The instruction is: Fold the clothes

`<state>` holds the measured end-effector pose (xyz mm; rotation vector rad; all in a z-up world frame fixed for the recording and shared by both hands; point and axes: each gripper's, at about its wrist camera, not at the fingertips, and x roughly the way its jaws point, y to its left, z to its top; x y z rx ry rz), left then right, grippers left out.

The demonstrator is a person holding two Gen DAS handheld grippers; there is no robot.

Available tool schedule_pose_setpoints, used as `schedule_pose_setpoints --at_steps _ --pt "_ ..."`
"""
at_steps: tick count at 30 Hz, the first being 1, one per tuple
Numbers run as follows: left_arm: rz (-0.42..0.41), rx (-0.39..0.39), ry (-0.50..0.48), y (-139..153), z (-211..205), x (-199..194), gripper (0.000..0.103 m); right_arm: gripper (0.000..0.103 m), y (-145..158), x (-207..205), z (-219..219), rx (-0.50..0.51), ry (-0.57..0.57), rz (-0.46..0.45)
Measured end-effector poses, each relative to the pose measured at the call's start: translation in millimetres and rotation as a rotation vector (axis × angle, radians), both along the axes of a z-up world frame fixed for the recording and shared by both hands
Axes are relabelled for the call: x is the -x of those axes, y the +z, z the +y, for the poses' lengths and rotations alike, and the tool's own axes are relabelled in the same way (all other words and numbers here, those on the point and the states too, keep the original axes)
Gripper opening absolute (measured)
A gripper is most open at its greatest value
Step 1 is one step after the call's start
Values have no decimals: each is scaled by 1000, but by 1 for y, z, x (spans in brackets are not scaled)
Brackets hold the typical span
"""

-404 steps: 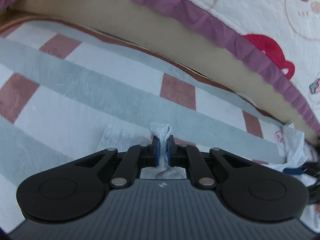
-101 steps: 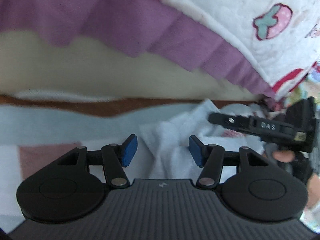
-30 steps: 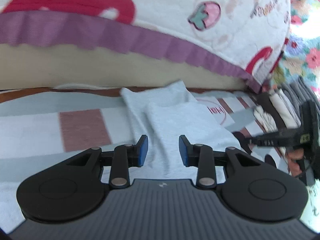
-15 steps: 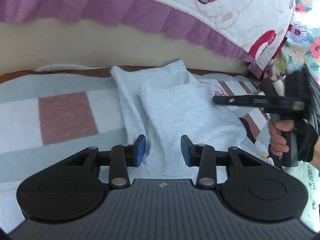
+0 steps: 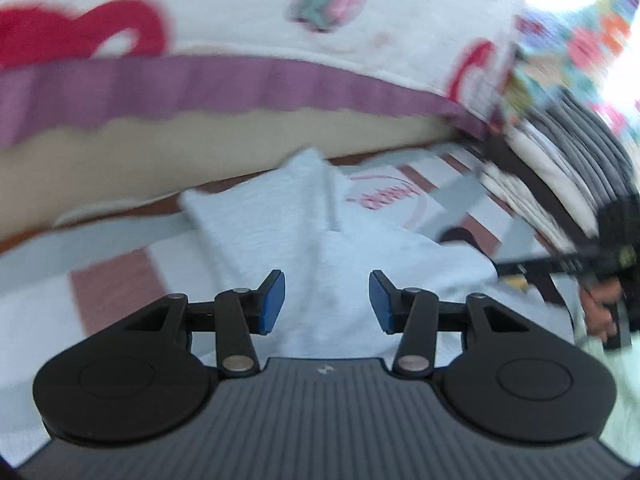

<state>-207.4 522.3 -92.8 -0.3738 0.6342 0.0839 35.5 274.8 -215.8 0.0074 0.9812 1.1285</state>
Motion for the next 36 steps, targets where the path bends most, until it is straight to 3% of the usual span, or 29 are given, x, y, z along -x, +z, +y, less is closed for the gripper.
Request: schedule_pose_setpoints --at_steps 3,8,10,12,14,15,16,17,18,24,26,27,28,31,36 --pt "47 0 -53 0 -5 -19 53 2 2 -1 6 -15 29 26" --pt "142 207 2 -19 17 -54 58 14 6 -11 9 -125 9 190" --pt "189 177 -14 -25 11 -63 59 35 2 -15 9 -170 -13 252" --pt "186 141 -29 -25 2 -65 66 47 -1 -18 10 -198 -40 293" --pt "184 147 -9 -25 0 -65 66 47 -5 -20 9 -241 -65 338" --pt "176 152 4 -25 1 -64 63 48 -7 -21 9 -263 -79 360" --pt "178 140 7 -25 -1 -62 38 48 -7 -22 9 -285 -89 380" --pt "179 128 9 -25 -3 -61 5 49 -7 -24 9 -304 -91 390" --pt "180 115 11 -26 -6 -59 3 51 -6 -25 11 -312 -86 388" --pt "105 64 9 -14 -24 -41 3 53 -11 -25 41 -151 29 340" --pt "107 9 16 -12 -28 -43 3 50 -12 -25 51 -95 44 300" --pt "107 -17 19 -11 -30 -44 2 32 -11 -25 54 -87 52 273" --pt "91 -24 26 -8 -30 -43 2 4 -8 -24 59 -87 83 236" --pt "18 -30 74 7 -24 -34 2 5 9 -21 78 -70 161 104" --pt "-81 -106 240 30 -6 -15 2 4 56 -18 120 -87 276 -115"
